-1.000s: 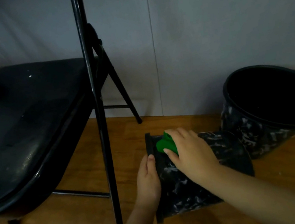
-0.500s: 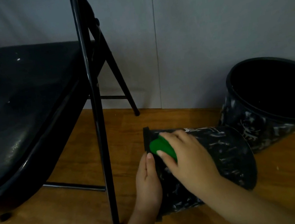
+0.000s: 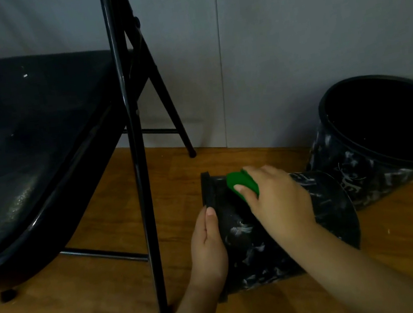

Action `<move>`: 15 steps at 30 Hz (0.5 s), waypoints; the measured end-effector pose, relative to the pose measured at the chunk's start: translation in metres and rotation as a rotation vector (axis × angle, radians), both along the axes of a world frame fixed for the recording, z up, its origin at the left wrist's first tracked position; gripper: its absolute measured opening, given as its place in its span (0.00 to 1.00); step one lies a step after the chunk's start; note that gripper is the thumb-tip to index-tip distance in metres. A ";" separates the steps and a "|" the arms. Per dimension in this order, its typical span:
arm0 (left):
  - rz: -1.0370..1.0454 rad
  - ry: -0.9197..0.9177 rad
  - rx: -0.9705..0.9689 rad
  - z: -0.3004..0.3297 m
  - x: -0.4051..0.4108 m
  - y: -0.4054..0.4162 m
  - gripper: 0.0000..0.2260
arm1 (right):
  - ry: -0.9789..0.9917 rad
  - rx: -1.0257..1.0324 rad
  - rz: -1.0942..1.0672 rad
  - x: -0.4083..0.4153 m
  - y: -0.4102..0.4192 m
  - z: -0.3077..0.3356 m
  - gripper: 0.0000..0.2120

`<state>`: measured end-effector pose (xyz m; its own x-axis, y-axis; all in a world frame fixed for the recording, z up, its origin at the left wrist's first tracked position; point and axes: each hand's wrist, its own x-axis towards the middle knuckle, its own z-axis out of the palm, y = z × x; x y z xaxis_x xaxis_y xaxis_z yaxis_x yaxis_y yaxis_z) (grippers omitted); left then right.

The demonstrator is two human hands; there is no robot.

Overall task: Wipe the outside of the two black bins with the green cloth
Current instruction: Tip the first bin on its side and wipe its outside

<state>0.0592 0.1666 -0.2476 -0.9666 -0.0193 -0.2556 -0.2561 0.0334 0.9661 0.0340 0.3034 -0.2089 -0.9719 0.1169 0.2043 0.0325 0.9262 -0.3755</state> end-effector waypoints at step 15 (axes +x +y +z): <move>0.010 0.008 0.018 -0.002 0.003 0.001 0.17 | -0.016 -0.036 0.170 0.025 -0.023 0.000 0.25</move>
<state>0.0618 0.1672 -0.2496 -0.9684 -0.0242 -0.2483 -0.2487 0.0140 0.9685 0.0593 0.2799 -0.2087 -0.9814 -0.0424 0.1875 -0.1173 0.9048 -0.4094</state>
